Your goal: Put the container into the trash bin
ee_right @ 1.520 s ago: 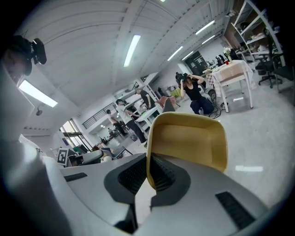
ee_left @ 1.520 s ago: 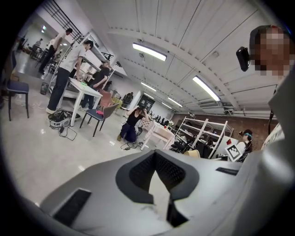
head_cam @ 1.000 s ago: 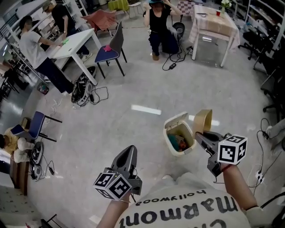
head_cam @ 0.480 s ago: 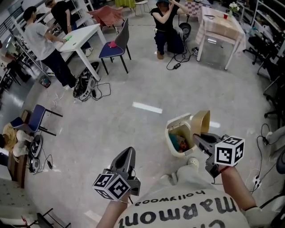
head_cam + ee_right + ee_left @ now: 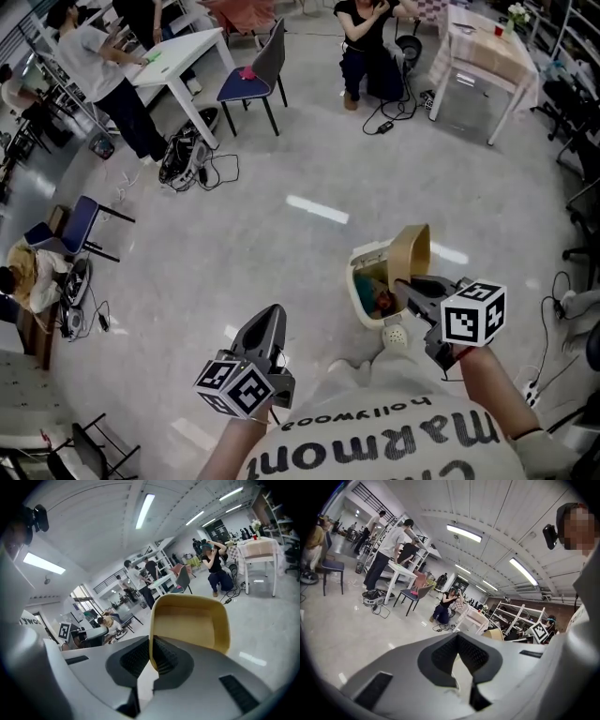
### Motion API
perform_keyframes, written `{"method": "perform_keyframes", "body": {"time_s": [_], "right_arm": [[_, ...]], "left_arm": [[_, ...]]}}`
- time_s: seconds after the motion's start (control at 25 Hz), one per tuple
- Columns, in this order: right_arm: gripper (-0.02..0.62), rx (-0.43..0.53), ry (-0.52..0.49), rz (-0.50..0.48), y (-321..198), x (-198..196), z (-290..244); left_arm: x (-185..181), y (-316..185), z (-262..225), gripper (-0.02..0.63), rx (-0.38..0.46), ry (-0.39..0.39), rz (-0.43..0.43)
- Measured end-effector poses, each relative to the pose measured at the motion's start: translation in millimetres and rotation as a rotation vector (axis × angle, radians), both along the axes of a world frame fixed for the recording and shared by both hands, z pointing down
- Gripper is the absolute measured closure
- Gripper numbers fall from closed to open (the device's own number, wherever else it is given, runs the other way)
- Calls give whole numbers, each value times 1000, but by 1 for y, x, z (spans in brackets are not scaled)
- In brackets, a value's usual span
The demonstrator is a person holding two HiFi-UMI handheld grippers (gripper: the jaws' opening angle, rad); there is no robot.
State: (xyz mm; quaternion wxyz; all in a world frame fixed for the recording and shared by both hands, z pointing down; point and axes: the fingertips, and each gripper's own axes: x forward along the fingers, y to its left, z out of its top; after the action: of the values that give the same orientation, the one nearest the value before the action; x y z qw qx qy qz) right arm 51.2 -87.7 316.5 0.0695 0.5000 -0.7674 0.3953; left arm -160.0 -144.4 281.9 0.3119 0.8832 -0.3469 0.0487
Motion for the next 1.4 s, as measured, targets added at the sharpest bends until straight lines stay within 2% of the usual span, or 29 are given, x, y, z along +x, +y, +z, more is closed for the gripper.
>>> {"method": "perform_keyframes", "body": {"time_s": [0.24, 0.44, 0.72, 0.96, 1.16, 1.28, 1.4], "right_arm": [[589, -61, -8, -70, 1, 18, 19], [589, -122, -41, -114, 0, 33, 43], [589, -253, -155, -168, -7, 39, 98], [589, -365, -236, -216, -16, 41, 148], [589, -508, -365, -228, -19, 39, 190], [589, -548, -353, -256, -21, 42, 214], [589, -580, -314, -323, -17, 40, 237]], "left_arm": [[33, 7, 14, 612, -39, 4, -6], [56, 8, 35, 612, -83, -44, -29], [75, 4, 60, 612, -120, -96, -109], [97, -3, 80, 612, -150, -130, -145], [113, -3, 106, 612, -208, -167, -177], [123, -9, 119, 612, -233, -182, -195], [136, -19, 130, 612, -218, -212, -187]]}}
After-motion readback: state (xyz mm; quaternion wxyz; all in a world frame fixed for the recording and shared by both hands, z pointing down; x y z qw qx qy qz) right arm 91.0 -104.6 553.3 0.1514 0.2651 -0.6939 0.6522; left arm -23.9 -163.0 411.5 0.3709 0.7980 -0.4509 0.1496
